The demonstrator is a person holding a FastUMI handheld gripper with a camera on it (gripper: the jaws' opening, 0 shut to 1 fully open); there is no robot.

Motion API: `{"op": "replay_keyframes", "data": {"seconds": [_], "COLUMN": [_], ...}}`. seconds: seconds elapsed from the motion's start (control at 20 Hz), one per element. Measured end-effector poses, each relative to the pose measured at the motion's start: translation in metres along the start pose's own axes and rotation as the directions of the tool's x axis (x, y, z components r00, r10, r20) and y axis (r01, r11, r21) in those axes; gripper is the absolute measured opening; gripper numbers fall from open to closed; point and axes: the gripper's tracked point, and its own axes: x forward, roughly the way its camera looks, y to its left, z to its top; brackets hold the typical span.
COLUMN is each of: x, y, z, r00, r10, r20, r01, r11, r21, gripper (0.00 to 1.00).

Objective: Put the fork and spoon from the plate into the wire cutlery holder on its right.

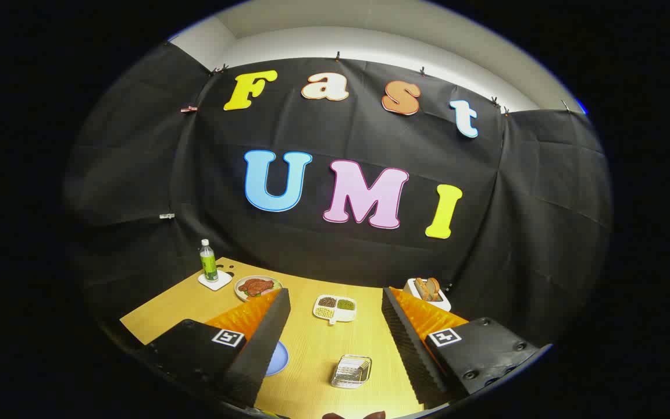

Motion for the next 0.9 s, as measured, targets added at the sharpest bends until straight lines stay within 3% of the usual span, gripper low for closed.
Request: {"op": "replay_keyframes", "data": {"seconds": [0.7,0.9], "x": [0.011,0.017], "y": [0.007,0.03], "z": [-0.001,-0.027], "r00": [1.0,0.994], "r10": [-0.007,0.058], "r20": [0.0,-0.096], "r01": [0.007,-0.057], "r11": [1.0,0.998], "r21": [-0.009,0.009], "gripper": [0.98,0.98]}}
